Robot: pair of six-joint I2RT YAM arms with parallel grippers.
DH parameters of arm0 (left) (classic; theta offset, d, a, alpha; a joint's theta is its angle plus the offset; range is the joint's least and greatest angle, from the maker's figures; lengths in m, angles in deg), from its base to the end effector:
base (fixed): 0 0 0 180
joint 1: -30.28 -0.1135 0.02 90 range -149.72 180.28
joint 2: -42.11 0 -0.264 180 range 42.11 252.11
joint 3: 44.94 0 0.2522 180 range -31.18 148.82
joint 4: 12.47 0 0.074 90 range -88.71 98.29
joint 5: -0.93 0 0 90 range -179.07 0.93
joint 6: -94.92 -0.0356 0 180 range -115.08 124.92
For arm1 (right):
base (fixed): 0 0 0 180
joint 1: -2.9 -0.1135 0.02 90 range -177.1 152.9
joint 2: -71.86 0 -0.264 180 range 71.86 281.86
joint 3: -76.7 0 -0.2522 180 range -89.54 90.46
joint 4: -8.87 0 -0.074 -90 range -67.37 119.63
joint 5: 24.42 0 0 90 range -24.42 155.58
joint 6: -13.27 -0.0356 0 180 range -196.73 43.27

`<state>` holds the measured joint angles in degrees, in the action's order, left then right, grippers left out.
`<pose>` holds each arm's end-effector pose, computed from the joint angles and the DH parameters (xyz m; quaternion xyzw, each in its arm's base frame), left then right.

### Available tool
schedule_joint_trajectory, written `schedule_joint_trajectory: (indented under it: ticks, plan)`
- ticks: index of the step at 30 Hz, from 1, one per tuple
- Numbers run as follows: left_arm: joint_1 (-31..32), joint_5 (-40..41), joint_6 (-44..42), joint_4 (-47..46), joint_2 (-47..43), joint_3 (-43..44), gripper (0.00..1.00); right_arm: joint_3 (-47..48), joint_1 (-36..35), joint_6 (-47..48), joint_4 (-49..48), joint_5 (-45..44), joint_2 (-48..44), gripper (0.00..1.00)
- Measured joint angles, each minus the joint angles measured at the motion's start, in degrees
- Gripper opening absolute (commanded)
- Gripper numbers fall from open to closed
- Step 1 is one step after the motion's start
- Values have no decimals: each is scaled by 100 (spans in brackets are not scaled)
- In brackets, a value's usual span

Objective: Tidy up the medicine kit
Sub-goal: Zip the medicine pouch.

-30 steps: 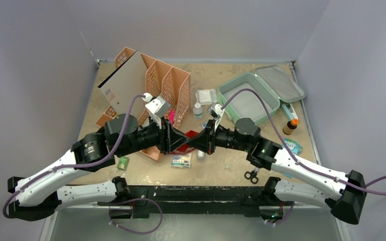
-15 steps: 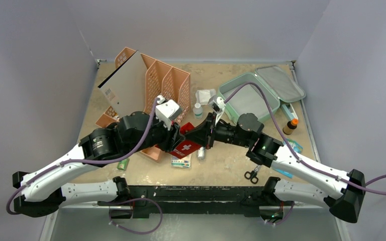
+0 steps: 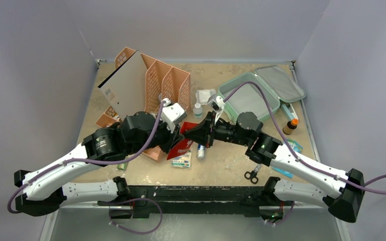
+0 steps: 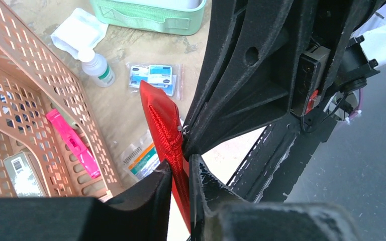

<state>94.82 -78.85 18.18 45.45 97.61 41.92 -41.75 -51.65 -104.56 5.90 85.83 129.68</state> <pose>0.0845 -0.1628 0.4136 0.3244 0.7841 -0.2699 0.4551 0.1278 0.2008 0.3659 -0.2790 0.6062 0.5723 0.4766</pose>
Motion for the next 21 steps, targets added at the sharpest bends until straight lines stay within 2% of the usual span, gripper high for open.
schedule_joint_trajectory:
  ticks: [3,12,21]
  plan:
    - [0,-59,-42,-22,22,0,0,0,22,2,15,0,-2,0]
    - [-35,-232,7,-22,26,0,0,0,26,46,111,4,-17,0]
    - [-39,-61,592,-352,-323,-2,0,-9,20,63,264,-48,-129,0]
